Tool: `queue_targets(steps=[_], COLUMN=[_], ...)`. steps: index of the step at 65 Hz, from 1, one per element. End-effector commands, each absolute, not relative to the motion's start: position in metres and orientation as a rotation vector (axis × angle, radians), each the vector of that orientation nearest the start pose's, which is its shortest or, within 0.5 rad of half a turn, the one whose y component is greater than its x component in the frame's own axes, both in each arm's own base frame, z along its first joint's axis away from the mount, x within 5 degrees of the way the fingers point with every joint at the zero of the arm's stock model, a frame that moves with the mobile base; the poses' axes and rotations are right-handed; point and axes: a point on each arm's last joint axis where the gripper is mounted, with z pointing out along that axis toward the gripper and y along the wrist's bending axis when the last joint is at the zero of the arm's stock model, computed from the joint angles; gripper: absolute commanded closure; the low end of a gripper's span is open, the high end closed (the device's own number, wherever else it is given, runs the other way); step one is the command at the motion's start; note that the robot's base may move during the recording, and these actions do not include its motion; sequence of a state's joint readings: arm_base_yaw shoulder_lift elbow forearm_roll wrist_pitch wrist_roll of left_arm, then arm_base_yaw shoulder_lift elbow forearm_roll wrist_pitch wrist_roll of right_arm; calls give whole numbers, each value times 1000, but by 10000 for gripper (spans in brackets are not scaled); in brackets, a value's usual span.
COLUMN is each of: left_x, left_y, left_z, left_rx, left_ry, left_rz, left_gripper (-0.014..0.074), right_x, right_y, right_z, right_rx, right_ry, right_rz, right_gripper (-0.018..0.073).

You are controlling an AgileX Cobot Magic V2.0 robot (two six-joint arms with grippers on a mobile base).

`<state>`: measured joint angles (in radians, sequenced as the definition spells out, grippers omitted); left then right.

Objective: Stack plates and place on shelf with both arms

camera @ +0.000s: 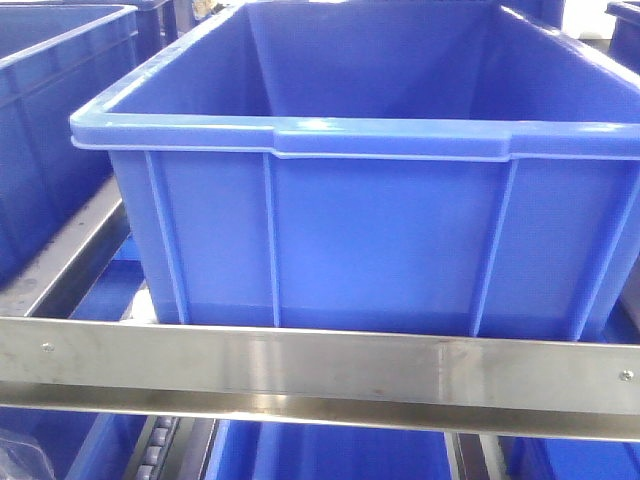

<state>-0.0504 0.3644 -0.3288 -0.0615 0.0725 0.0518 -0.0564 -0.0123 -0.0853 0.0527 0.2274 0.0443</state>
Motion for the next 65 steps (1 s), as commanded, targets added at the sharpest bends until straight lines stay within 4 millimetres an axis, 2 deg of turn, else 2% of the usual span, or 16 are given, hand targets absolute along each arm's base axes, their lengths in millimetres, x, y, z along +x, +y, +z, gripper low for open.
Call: queue_targets(steps=[1, 7, 22, 65], left_x=[90, 90, 90, 90], left_y=[-5, -5, -5, -5], left_z=[313, 313, 313, 313], left_rx=[24, 24, 24, 24], left_ry=[1472, 1472, 1472, 1472], left_rz=[-59, -59, -59, -59], left_gripper=[514, 514, 514, 514], right_x=[50, 53, 55, 55], right_y=[-3, -3, 1, 1], right_z=[231, 216, 200, 201], right_rx=[107, 109, 71, 66], right_ry=[1418, 1333, 1533, 1520], right_rz=[39, 42, 102, 105], right_gripper=[510, 510, 510, 510])
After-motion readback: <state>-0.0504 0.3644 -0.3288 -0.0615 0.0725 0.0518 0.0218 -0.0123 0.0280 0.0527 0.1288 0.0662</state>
